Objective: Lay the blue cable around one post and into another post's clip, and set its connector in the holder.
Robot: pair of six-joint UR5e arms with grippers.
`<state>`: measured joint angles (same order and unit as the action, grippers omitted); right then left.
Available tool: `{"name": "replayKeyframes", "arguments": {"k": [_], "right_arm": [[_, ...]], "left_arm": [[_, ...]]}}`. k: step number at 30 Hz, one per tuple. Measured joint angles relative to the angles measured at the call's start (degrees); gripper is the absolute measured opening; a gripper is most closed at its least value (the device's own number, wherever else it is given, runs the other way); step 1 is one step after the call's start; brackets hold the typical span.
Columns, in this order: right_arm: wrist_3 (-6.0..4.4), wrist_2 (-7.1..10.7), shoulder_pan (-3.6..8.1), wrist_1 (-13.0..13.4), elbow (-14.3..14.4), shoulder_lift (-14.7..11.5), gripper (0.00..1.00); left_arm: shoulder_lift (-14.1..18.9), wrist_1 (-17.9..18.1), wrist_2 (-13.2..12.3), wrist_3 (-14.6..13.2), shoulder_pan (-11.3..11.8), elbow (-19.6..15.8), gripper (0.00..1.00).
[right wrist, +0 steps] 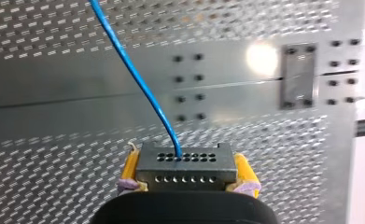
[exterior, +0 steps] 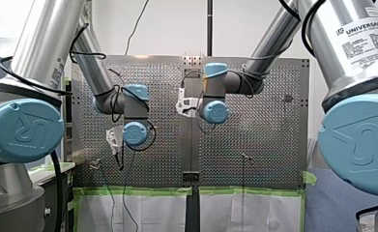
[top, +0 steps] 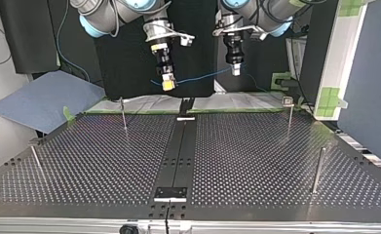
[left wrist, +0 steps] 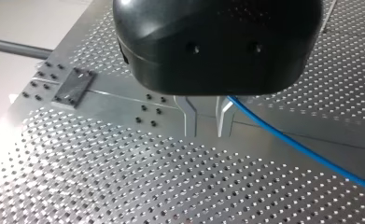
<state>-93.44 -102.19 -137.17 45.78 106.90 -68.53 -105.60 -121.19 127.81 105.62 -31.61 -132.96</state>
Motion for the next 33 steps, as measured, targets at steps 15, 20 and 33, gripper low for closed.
{"name": "replayKeyframes", "arguments": {"k": [15, 20, 33], "right_arm": [[0.65, 1.6, -0.18, -7.09, -7.1, -4.84, 0.0], [2.15, 2.72, -0.42, -9.44, -9.44, -4.86, 0.0], [5.34, 4.16, -1.3, -15.7, -14.79, -4.69, 0.0]], "left_arm": [[7.63, -7.63, -7.62, 5.76, 7.64, 0.72, 0.25], [10.03, -10.05, -10.01, 8.14, 10.03, 2.27, 0.25], [15.88, -15.9, -13.91, 13.99, 15.88, 5.63, 0.01]]}}
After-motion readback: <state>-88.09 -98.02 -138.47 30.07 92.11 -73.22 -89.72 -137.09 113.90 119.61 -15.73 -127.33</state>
